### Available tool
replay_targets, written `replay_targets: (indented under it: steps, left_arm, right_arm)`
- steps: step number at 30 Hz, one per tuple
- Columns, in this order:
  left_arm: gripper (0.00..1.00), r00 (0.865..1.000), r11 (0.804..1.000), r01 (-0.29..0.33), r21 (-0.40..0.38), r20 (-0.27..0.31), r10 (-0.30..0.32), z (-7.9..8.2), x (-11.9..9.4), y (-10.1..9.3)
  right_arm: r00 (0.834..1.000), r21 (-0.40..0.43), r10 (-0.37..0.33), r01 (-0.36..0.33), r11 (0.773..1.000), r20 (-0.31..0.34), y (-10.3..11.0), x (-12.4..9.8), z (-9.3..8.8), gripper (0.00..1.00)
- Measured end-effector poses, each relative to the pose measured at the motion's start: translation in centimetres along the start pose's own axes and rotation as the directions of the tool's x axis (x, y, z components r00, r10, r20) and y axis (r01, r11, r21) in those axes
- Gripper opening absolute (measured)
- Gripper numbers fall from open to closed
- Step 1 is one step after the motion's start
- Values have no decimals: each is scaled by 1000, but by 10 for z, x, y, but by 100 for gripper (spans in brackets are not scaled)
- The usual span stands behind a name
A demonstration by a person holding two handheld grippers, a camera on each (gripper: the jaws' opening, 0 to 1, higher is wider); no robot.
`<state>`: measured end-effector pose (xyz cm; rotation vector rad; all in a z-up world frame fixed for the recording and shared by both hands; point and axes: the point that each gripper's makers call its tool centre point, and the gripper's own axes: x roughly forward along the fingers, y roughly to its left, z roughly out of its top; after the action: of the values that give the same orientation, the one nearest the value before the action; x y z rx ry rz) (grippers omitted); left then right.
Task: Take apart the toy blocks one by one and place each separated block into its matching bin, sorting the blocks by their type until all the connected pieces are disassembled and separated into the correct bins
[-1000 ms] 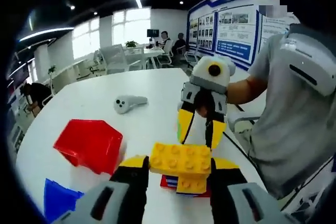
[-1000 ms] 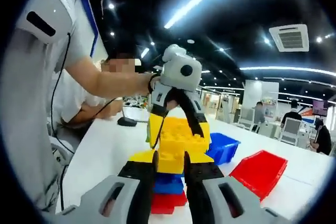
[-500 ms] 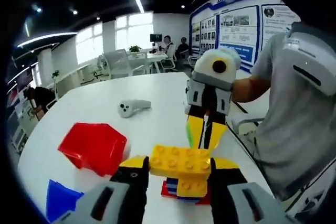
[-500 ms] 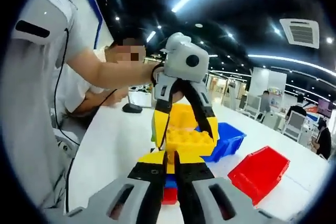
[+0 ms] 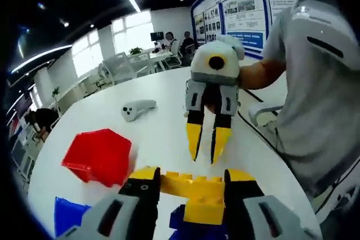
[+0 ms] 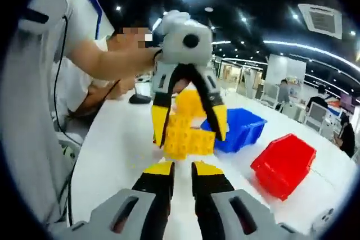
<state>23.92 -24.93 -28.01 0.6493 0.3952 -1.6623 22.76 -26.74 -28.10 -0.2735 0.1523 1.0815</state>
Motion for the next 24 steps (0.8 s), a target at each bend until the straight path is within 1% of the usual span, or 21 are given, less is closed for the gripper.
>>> replay_targets:
  steps: [2, 3, 4, 5, 6, 7, 8, 9, 10, 11, 13, 14, 15, 16, 17, 20, 23, 24]
  left_arm:
    - [46, 1000, 1000, -6, -3, 3, 6, 1, -3, 2]
    - [46, 1000, 1000, -10, -6, 3, 10, 1, -5, 3]
    - [46, 1000, 1000, -13, -9, 4, 13, 1, -7, 4]
    - [45, 1000, 1000, -19, -14, 8, 19, 2, -9, 5]
    - [45, 1000, 999, -26, -22, 17, 26, 3, -11, 6]
    - [45, 998, 999, -32, -41, 45, 33, 7, -14, 7]
    - [45, 996, 997, -23, -67, 84, 28, 12, -17, 6]
    - [45, 994, 996, -18, -91, 108, 28, 15, -20, 6]
    - [45, 991, 994, -16, -106, 128, 30, 16, -23, 7]
    - [45, 990, 993, -15, -119, 141, 31, 15, -26, 7]
    - [45, 981, 988, -11, -156, 190, 41, 18, -31, 9]
    - [45, 978, 982, -10, -190, 203, 49, 16, -36, 11]
    - [45, 977, 983, -15, -185, 205, 54, 13, -40, 12]
    - [45, 974, 979, -17, -201, 218, 61, 11, -42, 13]
    - [45, 973, 979, -17, -204, 220, 63, 11, -43, 13]
    - [45, 969, 969, -18, -247, 235, 78, 4, -50, 13]
    - [46, 968, 957, -9, -289, 236, 81, -2, -55, 12]
    - [47, 970, 947, 2, -322, 232, 77, -5, -56, 10]
  right_arm:
    - [1000, 7, 9, -9, 1000, -1, -1, 6, -6, 40]
    - [1000, 26, 20, -20, 999, 1, 1, 11, -8, 42]
    - [999, 63, 39, -41, 997, 23, 4, 16, -8, 45]
    - [997, 99, 47, -53, 994, 64, 5, 22, -5, 47]
    - [993, 124, 54, -68, 990, 109, 5, 26, -1, 48]
    - [986, 178, 54, -82, 981, 158, 5, 31, 4, 47]
    - [978, 192, 48, -88, 977, 202, 3, 34, 9, 45]
    - [972, 204, 61, -109, 973, 227, 4, 39, 12, 43]
    - [966, 234, 73, -133, 963, 249, 5, 41, 16, 39]
    - [958, 230, 79, -145, 962, 275, 7, 43, 22, 36]
    - [956, 219, 91, -155, 963, 278, 10, 50, 28, 37]
    - [953, 191, 91, -151, 970, 290, 10, 52, 32, 39]
    - [952, 191, 98, -158, 969, 290, 10, 54, 32, 39]
    - [951, 180, 103, -160, 971, 291, 11, 55, 33, 39]
    - [951, 174, 106, -161, 972, 291, 11, 56, 34, 39]
    - [951, 158, 124, -174, 972, 285, 13, 65, 35, 38]
    - [953, 136, 135, -177, 975, 272, 18, 70, 38, 37]
    - [954, 127, 139, -177, 976, 266, 19, 71, 39, 37]
